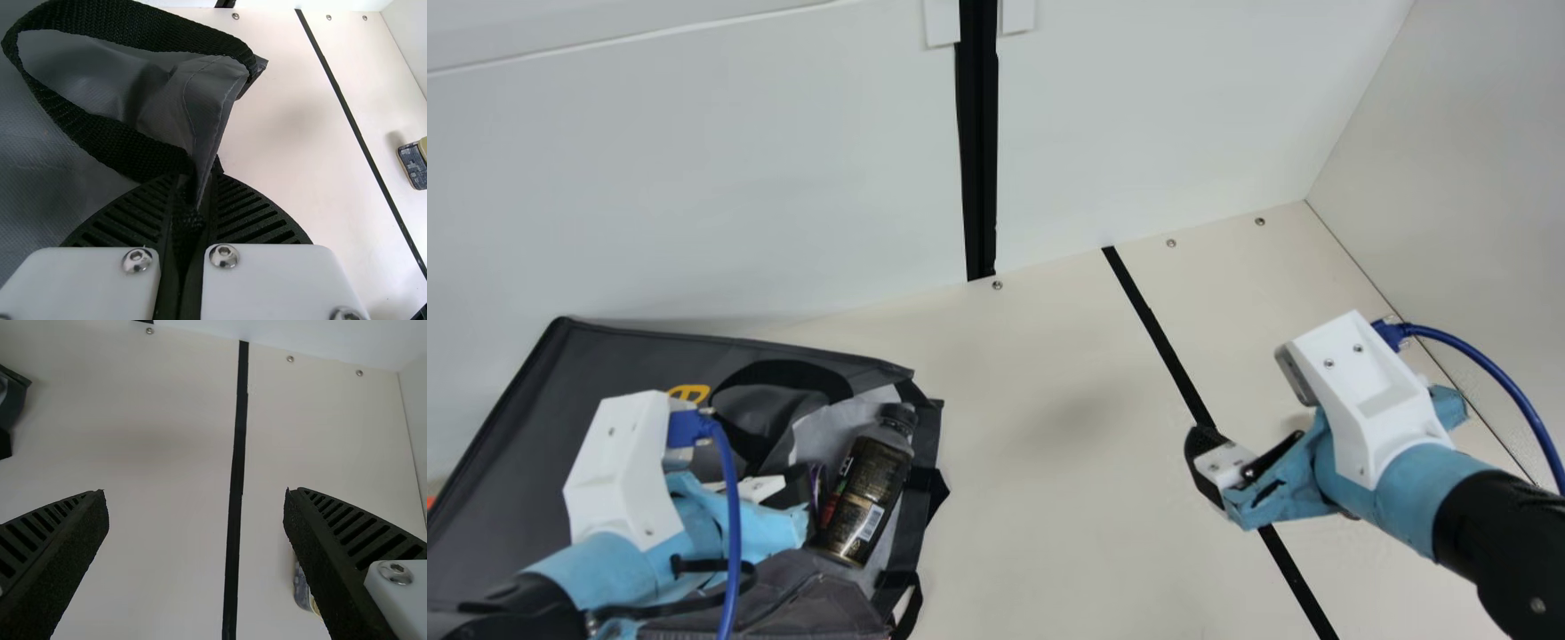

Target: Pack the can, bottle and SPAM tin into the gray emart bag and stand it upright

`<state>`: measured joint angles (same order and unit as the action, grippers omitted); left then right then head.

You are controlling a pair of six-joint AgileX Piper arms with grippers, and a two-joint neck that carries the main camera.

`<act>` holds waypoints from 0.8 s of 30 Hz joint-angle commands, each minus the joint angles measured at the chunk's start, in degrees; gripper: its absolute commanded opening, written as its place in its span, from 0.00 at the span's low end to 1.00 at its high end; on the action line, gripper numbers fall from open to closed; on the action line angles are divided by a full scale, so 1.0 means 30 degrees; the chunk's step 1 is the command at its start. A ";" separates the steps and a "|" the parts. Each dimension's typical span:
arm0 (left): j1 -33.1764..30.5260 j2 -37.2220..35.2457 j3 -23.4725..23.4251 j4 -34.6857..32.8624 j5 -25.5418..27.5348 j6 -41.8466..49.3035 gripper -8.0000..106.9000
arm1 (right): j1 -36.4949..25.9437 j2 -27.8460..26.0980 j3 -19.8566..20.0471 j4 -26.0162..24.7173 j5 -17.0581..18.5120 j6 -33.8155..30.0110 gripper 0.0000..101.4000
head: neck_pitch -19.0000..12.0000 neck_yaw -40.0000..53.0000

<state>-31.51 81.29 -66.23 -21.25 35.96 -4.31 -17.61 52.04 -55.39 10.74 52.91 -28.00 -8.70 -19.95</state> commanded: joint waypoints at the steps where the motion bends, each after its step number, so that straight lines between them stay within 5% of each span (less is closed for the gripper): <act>1: 0.0000 0.0000 0.0000 0.0000 0.0000 0.0000 0.00 | -0.0090 -0.0152 -0.0098 -0.0633 0.0293 0.0596 0.94 | -0.0433 -0.0016; 24: 0.0000 0.0000 0.0000 0.0000 0.0000 0.0000 0.00 | 0.0177 -0.1610 -0.2529 -0.5049 0.5305 0.5861 0.94 | -0.0433 -0.0016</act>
<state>-31.51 81.29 -66.23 -21.25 35.96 -4.31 -17.20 47.28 -62.63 -3.90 67.85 -11.09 -8.70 -19.86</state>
